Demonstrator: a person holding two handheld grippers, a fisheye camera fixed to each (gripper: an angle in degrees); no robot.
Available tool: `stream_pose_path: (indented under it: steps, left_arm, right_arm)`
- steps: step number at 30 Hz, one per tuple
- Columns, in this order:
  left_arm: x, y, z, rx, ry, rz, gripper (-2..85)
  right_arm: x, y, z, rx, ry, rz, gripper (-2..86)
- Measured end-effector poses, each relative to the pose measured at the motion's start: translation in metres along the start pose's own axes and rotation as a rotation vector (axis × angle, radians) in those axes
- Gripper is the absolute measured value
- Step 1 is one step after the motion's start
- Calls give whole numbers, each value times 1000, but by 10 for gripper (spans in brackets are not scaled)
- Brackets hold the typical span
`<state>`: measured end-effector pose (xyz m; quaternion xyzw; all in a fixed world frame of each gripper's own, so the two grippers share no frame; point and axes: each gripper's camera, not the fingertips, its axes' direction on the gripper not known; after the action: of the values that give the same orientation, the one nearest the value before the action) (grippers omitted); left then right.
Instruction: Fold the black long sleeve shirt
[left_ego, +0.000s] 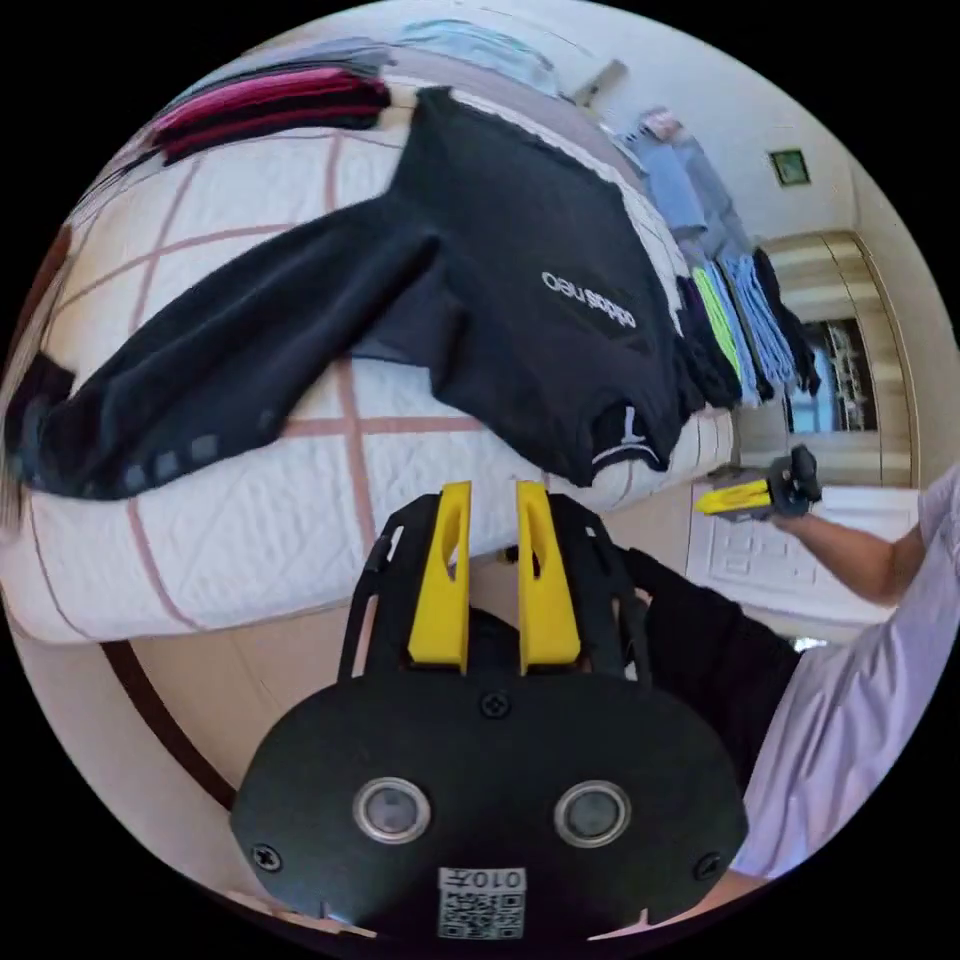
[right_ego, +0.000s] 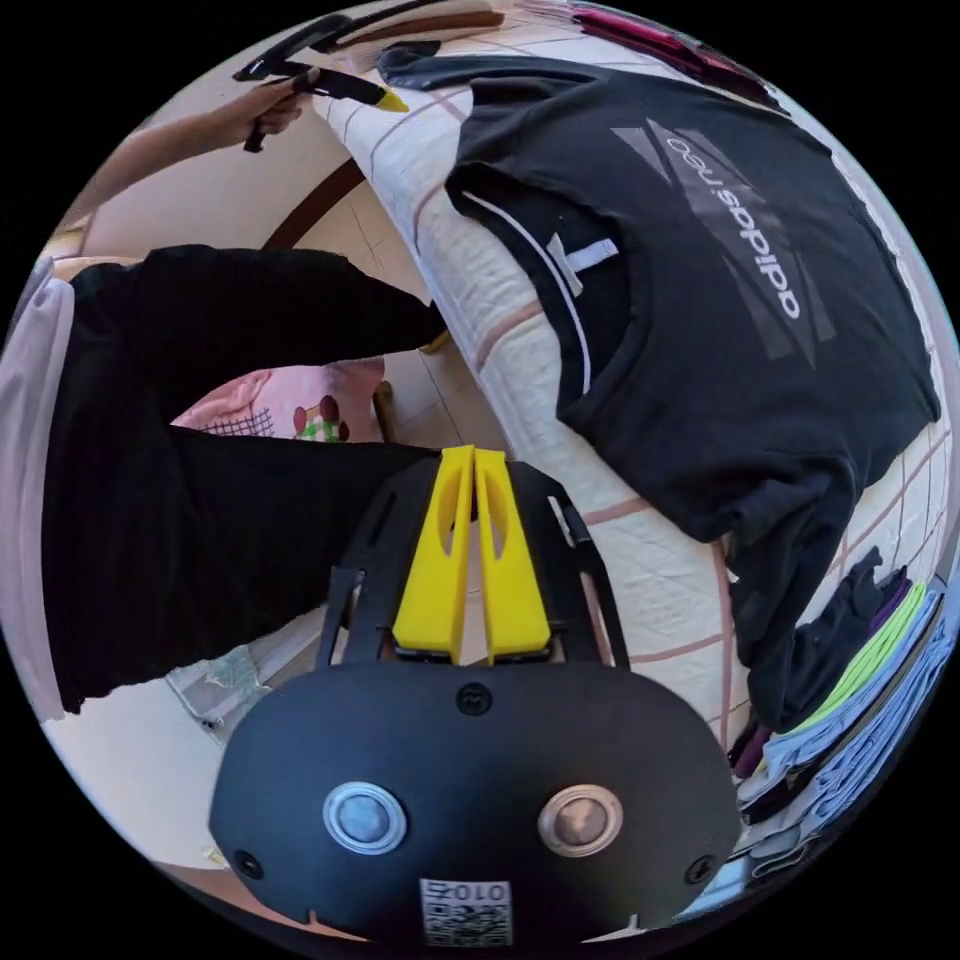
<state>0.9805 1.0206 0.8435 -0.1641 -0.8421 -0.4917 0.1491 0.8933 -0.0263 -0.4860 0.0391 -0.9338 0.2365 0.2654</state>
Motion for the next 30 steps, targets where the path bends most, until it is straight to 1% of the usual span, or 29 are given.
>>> stream_pose_path:
  steps: [2, 3, 5, 7, 10, 12, 13, 15, 18, 21, 23, 24, 26, 27, 28, 29, 30]
  left_arm:
    - [-69, 64, -50, 280, -58, -389, 84]
    - [-84, 80, -63, 356, -83, -468, 87]
    - [-138, 134, -103, 577, -179, -704, 94]
    - [-174, 155, -120, 689, -190, -784, 95]
    - [-225, 169, -129, 839, -99, -872, 87]
    - [-245, 168, -129, 846, -83, -927, 74]
    - [-253, 165, -127, 819, -102, -947, 61]
    - [-259, 156, -121, 779, -84, -922, 32]
    - [-241, 145, -125, 852, -105, -808, 10]
    - [-196, 125, -146, 928, -198, -678, 3]
    - [-142, 81, -173, 910, -335, -476, 2]
    - [-127, 67, -180, 910, -358, -421, 3]
    - [-55, -1, -205, 929, -433, -162, 8]
    - [-34, -21, -209, 931, -446, -84, 10]
    - [9, -62, -211, 944, -443, 68, 17]
    - [51, -103, -207, 954, -378, 194, 26]
    - [72, -123, -202, 947, -323, 263, 39]
  right_arm:
    - [-10, -16, -22, 70, 17, 7, 14]
    - [-12, -30, -37, 131, 10, 12, 14]
    - [-12, -56, -56, 216, 1, 16, 15]
    - [-10, -81, -71, 291, 11, 0, 16]
    - [-7, -114, -85, 367, 44, -27, 18]
    - [-4, -125, -89, 402, 48, -28, 19]
    - [-3, -125, -90, 412, 44, -24, 20]
    - [1, -121, -86, 418, 22, -13, 21]
    - [4, -102, -77, 384, 42, -7, 22]
    - [14, -74, -73, 377, 48, 23, 21]
    - [22, -54, -73, 393, 47, 53, 20]
    - [28, -40, -74, 406, 49, 76, 20]
    - [37, -19, -74, 428, 53, 116, 21]
    - [44, -6, -74, 440, 52, 148, 21]
    - [48, 0, -73, 445, 51, 164, 21]
    - [54, 11, -72, 451, 50, 192, 21]
    - [60, 21, -71, 454, 58, 217, 21]
